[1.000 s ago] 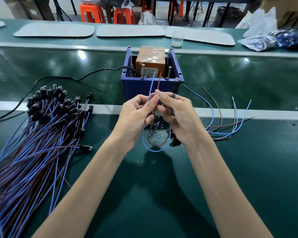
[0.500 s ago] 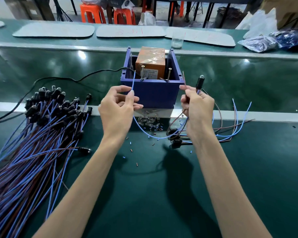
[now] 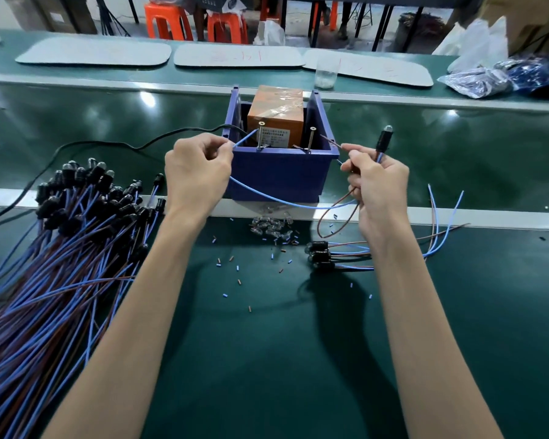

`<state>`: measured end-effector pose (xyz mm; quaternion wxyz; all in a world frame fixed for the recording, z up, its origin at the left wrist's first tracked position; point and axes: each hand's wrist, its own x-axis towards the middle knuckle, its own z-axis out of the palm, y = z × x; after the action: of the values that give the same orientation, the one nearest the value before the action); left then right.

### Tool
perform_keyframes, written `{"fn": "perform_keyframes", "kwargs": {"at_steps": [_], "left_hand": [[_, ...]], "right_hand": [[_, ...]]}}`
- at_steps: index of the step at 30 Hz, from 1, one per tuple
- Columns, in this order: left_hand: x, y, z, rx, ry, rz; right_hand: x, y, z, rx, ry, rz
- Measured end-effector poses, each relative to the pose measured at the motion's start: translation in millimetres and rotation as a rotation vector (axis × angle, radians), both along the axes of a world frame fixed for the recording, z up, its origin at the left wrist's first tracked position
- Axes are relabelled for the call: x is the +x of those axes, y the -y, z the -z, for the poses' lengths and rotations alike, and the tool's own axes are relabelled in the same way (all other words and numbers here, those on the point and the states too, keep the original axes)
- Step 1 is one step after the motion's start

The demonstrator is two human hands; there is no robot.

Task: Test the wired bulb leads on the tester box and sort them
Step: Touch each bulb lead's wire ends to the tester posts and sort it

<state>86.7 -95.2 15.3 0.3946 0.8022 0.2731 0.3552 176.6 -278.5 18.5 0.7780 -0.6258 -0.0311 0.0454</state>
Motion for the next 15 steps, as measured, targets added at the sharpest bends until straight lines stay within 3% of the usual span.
{"fn": "perform_keyframes", "kwargs": {"at_steps": [7, 15], "left_hand": [[-0.9, -6.4, 1.6, -0.195, 0.051, 0.121], [-6.0, -0.6, -0.1, -0.225, 0.077, 0.176]], "right_hand": [[-3.3, -6.4, 3.1, -0.009, 0.005, -0.079], [-3.7, -2.8, 2.6, -0.011, 0.006, -0.096]]}}
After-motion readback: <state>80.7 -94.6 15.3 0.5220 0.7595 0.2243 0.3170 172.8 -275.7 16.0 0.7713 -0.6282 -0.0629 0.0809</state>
